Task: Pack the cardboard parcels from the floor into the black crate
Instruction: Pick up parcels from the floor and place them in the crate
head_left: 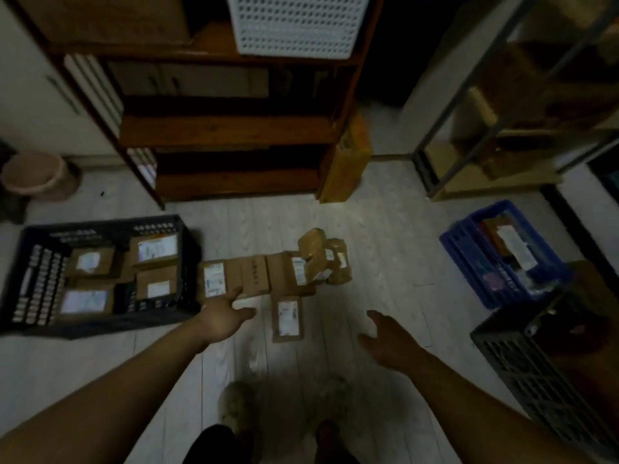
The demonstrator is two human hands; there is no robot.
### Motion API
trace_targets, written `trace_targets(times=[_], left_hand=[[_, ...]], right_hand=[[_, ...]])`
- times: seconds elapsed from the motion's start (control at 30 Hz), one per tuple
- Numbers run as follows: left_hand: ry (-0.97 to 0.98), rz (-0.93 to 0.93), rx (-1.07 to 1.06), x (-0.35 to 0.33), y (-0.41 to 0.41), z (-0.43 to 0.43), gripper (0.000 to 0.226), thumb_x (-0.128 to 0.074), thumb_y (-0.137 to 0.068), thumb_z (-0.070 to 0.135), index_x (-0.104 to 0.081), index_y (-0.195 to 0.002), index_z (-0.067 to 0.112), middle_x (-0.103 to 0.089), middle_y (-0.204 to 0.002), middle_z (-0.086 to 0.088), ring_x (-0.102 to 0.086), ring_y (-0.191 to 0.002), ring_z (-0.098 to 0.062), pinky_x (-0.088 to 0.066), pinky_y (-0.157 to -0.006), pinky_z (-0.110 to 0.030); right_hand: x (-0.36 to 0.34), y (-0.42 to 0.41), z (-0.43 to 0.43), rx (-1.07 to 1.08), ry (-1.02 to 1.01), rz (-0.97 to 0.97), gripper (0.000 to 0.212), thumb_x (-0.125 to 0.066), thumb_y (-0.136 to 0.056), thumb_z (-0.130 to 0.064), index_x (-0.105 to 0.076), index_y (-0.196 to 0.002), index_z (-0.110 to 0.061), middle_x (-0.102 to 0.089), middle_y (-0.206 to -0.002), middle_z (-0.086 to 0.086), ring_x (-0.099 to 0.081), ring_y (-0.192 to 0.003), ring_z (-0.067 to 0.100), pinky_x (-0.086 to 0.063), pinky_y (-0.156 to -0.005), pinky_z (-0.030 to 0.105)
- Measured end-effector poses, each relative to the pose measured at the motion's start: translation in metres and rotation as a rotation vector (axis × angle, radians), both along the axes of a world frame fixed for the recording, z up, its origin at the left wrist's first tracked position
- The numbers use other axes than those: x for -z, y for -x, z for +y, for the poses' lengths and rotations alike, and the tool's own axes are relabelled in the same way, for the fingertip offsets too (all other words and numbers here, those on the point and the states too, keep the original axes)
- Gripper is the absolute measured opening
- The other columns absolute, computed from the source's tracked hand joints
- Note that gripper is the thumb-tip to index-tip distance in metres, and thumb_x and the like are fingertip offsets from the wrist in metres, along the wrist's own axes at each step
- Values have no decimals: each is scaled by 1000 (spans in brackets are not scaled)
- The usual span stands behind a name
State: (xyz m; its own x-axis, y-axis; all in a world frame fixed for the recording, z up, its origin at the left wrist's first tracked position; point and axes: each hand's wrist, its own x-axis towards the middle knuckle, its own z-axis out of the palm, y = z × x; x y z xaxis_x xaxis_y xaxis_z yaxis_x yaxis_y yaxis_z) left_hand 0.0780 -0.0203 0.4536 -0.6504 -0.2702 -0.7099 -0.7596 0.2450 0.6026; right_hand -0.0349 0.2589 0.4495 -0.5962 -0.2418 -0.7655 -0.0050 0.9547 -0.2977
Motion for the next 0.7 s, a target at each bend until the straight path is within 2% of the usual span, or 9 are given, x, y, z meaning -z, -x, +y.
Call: trace_targets(times=[0.07,0.17,0.2,0.27,0.3,0.37,0.4,0.5,0.7], left_hand=[[7,-61,-74,23,-4,11,62,-56,-93,25,-26,-147,16,-33,-149,-3,-34,-136,-23,-29,-101,-23],[15,-150,-115,70,-2,32,69,-57,-91,32,-20,-149,19,-25,-155,-5,-33,-137,-24,-30,-108,-31],[15,-166,-117,90,0,39,70,-57,-91,32,-20,-149,20,-24,-155,-6,-40,-132,-22,-34,-105,-30],[11,-190,-131,136,6,49,70,-57,-92,33,-19,-149,20,-25,-155,-7,-55,-106,-11,-45,-87,-21],[3,-197,-149,162,8,53,70,-57,-91,32,-20,-149,20,-26,-154,-7,-55,-105,-11,-45,-86,-20],[-11,-203,-185,219,13,58,70,-57,-91,32,-20,-149,20,-25,-155,-7,-44,-128,-21,-37,-102,-30],[-18,-206,-202,251,15,58,70,-57,-91,33,-20,-149,21,-26,-154,-6,-40,-131,-23,-35,-103,-31],[-19,-215,-238,345,26,56,69,-57,-91,33,-20,-149,23,-30,-152,-7,-44,-126,-22,-36,-92,-27],[-71,-168,-287,501,50,55,73,-58,-90,32,-17,-150,19,-32,-151,-10,-42,-131,-26,-37,-100,-31]], right_hand=[[27,13,-6,-24,21,-31,72,-50,-95,-44,-13,-153,-23,-19,-158,7,-32,-140,26,-34,-111,36],[77,30,-10,-9,47,-69,72,-51,-95,-42,-14,-153,-22,-19,-158,6,-28,-141,26,-31,-112,36],[98,35,-11,-8,56,-73,72,-51,-95,-42,-14,-152,-21,-20,-158,6,-29,-141,26,-32,-113,37],[145,44,-16,-14,63,-67,71,-50,-95,-40,-15,-152,-17,-22,-157,8,-31,-140,27,-34,-111,38],[171,48,-19,-8,66,-67,70,-50,-96,-39,-15,-152,-16,-23,-157,9,-32,-140,28,-35,-110,38],[229,54,-28,29,85,-96,69,-50,-97,-37,-14,-152,-15,-23,-157,9,-31,-140,28,-34,-110,37],[259,55,-32,48,96,-109,69,-50,-97,-35,-13,-152,-15,-23,-157,9,-31,-140,28,-33,-108,36],[352,57,-46,86,127,-141,71,-53,-96,-34,-14,-152,-14,-26,-156,10,-35,-138,29,-36,-104,34],[519,60,-71,148,166,-243,70,-64,-90,-30,-27,-147,-10,-46,-143,13,-53,-121,29,-46,-88,30]])
